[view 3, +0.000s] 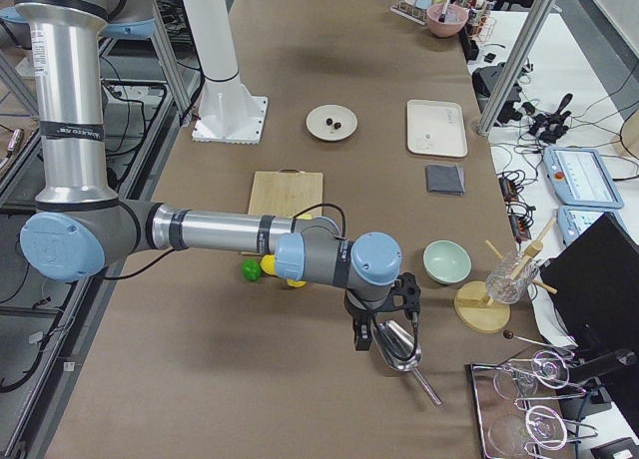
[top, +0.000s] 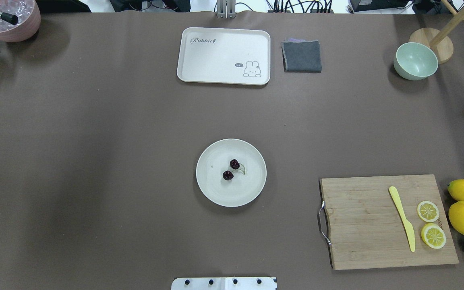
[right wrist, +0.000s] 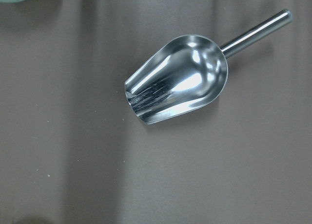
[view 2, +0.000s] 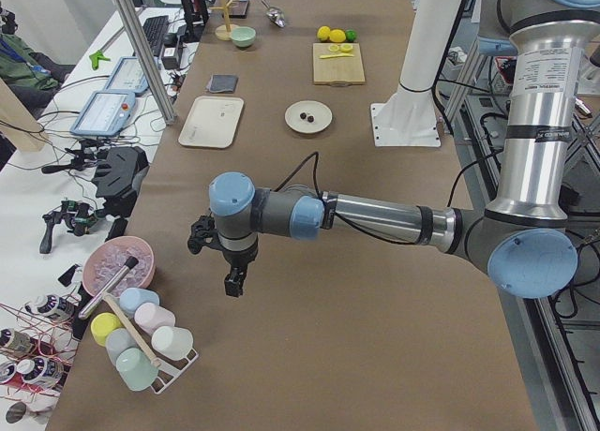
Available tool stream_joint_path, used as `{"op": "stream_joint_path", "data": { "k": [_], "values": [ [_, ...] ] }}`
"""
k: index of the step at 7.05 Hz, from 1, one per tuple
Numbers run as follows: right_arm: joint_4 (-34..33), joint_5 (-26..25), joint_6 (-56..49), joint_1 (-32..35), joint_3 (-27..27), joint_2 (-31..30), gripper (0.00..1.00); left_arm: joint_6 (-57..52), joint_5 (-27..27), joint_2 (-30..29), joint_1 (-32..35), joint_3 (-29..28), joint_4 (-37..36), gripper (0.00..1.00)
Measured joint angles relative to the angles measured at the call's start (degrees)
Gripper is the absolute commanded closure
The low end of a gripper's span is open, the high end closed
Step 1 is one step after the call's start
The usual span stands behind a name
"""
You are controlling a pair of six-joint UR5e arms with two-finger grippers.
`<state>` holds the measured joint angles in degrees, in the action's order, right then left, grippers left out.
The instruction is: Place red cherry on plate
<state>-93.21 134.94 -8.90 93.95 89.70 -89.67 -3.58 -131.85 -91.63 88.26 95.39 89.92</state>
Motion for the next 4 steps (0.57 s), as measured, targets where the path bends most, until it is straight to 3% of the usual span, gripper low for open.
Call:
{"op": "stream_joint_path", "data": {
  "k": [4],
  "values": [
    [0.0, 0.2, 1.6, 0.0, 1.2, 0.2, 0.0, 0.0, -0.1, 0.7, 1.5, 0.2, 0.1, 0.02]
  ]
}}
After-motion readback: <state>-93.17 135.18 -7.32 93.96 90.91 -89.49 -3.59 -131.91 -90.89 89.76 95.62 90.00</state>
